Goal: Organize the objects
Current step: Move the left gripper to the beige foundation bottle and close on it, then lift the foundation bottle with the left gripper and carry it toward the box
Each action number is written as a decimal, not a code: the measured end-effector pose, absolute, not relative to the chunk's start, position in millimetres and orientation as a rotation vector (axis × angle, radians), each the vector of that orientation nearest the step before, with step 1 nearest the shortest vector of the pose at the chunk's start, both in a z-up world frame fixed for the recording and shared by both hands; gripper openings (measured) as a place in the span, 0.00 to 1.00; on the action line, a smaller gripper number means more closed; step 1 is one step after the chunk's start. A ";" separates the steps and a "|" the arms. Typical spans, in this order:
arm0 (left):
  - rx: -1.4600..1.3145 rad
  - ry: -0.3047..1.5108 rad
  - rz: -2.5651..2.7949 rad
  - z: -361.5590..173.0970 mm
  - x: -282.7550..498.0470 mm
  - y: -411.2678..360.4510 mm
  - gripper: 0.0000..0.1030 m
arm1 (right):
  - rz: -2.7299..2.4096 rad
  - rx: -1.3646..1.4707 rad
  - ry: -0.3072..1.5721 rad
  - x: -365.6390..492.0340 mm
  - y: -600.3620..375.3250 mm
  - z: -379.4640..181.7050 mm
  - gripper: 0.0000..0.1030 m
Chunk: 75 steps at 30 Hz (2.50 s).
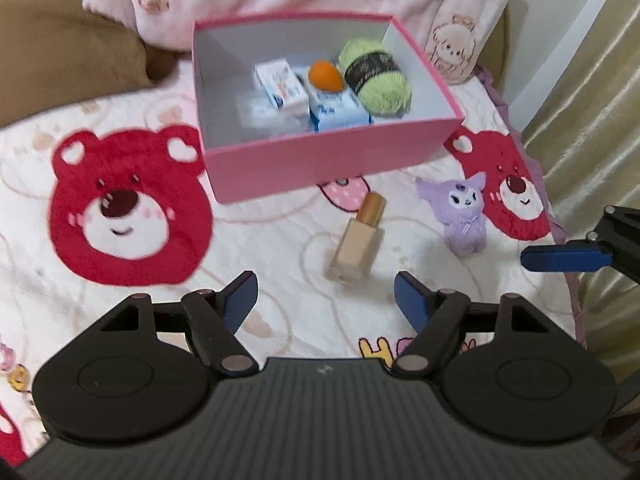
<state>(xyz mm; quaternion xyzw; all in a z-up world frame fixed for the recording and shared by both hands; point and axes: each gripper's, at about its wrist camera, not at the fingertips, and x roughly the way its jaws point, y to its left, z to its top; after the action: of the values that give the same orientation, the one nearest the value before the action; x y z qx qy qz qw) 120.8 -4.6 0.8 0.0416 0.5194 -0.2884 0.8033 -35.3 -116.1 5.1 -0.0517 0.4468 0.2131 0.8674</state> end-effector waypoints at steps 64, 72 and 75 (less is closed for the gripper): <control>-0.259 1.114 -0.666 -129.2 178.4 -27.7 0.29 | 0.049 -0.152 0.917 13.5 -160.2 -158.1 0.53; -0.183 1.089 -0.667 -134.9 190.3 -43.5 0.31 | -0.004 0.007 0.929 13.7 -167.2 -158.5 0.46; -0.149 1.056 -0.677 -134.0 185.3 -49.6 0.31 | 0.064 0.081 0.924 14.2 -171.4 -157.9 0.47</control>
<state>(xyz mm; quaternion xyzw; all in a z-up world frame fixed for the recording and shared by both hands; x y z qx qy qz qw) 185.3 -49.6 -134.0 -0.0694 0.4938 -0.3165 0.8070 14.2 -171.4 -157.9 0.0390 0.4457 0.0309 0.8938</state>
